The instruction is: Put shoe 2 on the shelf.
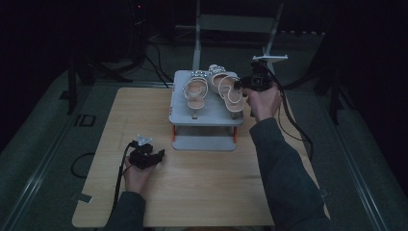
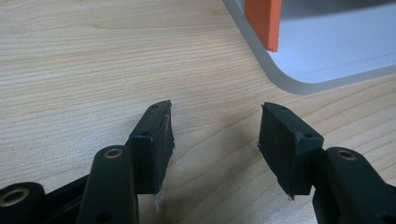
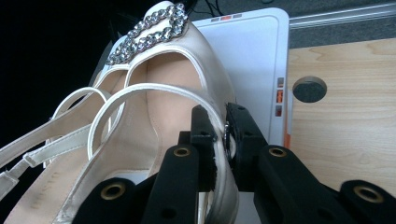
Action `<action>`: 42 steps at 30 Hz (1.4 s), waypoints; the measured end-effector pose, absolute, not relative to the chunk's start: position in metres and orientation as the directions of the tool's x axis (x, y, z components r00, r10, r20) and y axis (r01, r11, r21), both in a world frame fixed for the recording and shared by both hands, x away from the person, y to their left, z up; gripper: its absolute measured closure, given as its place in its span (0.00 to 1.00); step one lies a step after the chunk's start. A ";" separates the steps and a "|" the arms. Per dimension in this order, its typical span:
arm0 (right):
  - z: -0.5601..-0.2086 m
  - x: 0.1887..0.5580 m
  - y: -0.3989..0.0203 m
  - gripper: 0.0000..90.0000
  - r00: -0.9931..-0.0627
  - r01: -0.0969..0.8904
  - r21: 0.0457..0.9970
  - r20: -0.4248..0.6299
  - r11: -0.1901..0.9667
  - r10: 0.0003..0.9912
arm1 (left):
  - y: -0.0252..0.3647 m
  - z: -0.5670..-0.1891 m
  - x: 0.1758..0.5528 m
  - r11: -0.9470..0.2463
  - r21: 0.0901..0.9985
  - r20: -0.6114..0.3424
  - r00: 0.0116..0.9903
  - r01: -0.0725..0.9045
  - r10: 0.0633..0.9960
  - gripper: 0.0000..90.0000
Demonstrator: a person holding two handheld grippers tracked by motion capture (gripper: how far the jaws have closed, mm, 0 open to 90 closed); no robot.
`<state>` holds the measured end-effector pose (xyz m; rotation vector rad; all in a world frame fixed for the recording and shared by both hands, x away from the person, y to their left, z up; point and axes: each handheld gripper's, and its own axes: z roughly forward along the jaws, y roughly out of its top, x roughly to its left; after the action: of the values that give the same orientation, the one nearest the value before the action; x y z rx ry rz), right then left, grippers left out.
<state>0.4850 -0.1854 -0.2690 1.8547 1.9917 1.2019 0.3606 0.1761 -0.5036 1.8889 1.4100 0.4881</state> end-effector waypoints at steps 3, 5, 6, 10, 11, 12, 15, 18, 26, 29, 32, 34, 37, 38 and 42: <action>-0.272 0.487 -0.181 0.92 -0.217 0.770 0.631 0.392 -0.090 0.894 | 0.176 -0.504 0.361 -0.143 0.734 -0.117 0.330 0.664 0.937 0.50; -0.274 0.487 -0.179 0.92 -0.215 0.773 0.628 0.393 -0.091 0.894 | 0.176 -0.504 0.361 -0.144 0.734 -0.115 0.331 0.664 0.937 0.50; -0.274 0.488 -0.179 0.92 -0.213 0.773 0.628 0.394 -0.092 0.894 | 0.176 -0.504 0.361 -0.143 0.734 -0.116 0.330 0.664 0.937 0.50; -0.275 0.489 -0.178 0.92 -0.210 0.777 0.623 0.395 -0.093 0.895 | 0.175 -0.503 0.361 -0.129 0.728 -0.131 0.321 0.674 0.938 0.50; -0.275 0.489 -0.178 0.92 -0.209 0.777 0.623 0.394 -0.093 0.895 | 0.176 -0.502 0.361 -0.125 0.724 -0.139 0.320 0.679 0.937 0.53; -0.275 0.489 -0.178 0.92 -0.207 0.779 0.620 0.396 -0.095 0.895 | 0.176 -0.501 0.361 -0.119 0.721 -0.148 0.320 0.682 0.936 0.54; -0.277 0.490 -0.177 0.92 -0.200 0.783 0.615 0.392 -0.094 0.898 | 0.175 -0.496 0.359 -0.107 0.739 -0.160 0.328 0.665 0.931 0.55; -0.279 0.493 -0.177 0.92 -0.193 0.789 0.607 0.393 -0.096 0.899 | 0.175 -0.491 0.358 -0.118 0.747 -0.155 0.345 0.654 0.926 0.55; -0.282 0.500 -0.176 0.91 -0.175 0.809 0.580 0.399 -0.100 0.900 | 0.176 -0.499 0.361 -0.123 0.724 -0.161 0.340 0.679 0.927 0.54; -0.283 0.501 -0.176 0.91 -0.177 0.817 0.569 0.403 -0.095 0.898 | 0.176 -0.501 0.362 -0.127 0.720 -0.162 0.343 0.682 0.925 0.54; -0.284 0.502 -0.176 0.91 -0.179 0.826 0.555 0.417 -0.094 0.891 | 0.174 -0.502 0.363 -0.123 0.720 -0.167 0.342 0.683 0.925 0.54; -0.284 0.503 -0.175 0.91 -0.179 0.830 0.550 0.417 -0.091 0.891 | 0.174 -0.502 0.363 -0.124 0.721 -0.166 0.344 0.681 0.924 0.54; -0.285 0.503 -0.176 0.91 -0.178 0.836 0.541 0.426 -0.092 0.887 | 0.175 -0.502 0.363 -0.123 0.722 -0.168 0.344 0.681 0.924 0.54; -0.286 0.503 -0.176 0.91 -0.180 0.838 0.538 0.426 -0.089 0.887 | 0.175 -0.502 0.363 -0.123 0.722 -0.167 0.344 0.681 0.924 0.54; -0.286 0.503 -0.175 0.90 -0.178 0.842 0.533 0.430 -0.089 0.885 | 0.175 -0.502 0.363 -0.122 0.722 -0.168 0.344 0.681 0.924 0.54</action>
<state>0.5033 -0.1750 -0.2864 1.9748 2.0785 1.1308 0.3630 0.1748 -0.5018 1.8749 1.4080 0.4202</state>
